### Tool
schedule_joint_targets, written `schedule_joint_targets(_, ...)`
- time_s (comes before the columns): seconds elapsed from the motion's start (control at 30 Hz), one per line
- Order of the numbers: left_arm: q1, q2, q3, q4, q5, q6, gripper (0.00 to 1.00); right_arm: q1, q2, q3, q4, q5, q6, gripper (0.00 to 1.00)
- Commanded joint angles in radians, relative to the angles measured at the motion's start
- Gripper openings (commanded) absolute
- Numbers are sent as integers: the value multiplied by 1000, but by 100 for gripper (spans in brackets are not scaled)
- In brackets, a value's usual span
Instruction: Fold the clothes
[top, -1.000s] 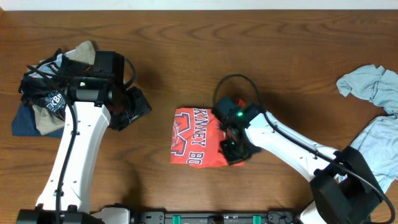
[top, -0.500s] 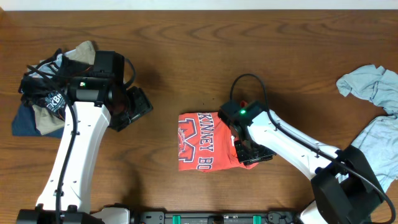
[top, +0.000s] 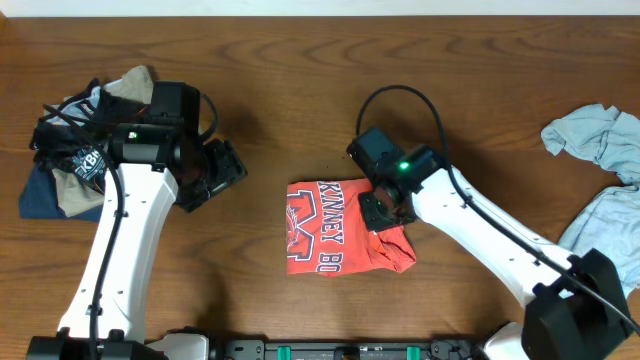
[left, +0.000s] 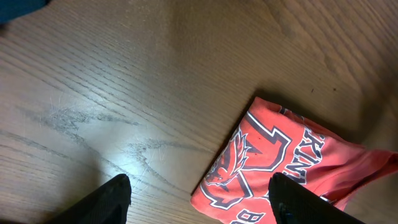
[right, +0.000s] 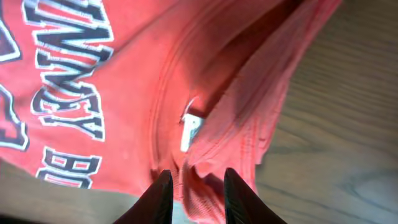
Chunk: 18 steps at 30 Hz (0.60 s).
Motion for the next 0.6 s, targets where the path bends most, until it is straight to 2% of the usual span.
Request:
schedule_joint_targets(0.0, 3, 4, -8, -3, -9, 14, 72, 4, 18, -17, 0, -45, -35, 26)
schedule_joint_targets(0.2, 3, 4, -8, -3, -9, 14, 72, 26, 65, -68, 36, -41, -26, 22)
schedule_joint_targets(0.4, 3, 4, -8, -10, -9, 14, 73, 24, 70, -101, 75, -8, 24, 1)
schedule_joint_targets(0.47, 3, 4, -8, -10, -9, 14, 72, 16, 70, -101, 46, 53, 66, 1)
schedule_joint_targets(0.57, 3, 4, -8, -14, -9, 14, 72, -11, 69, -101, -69, 226, 246, 1)
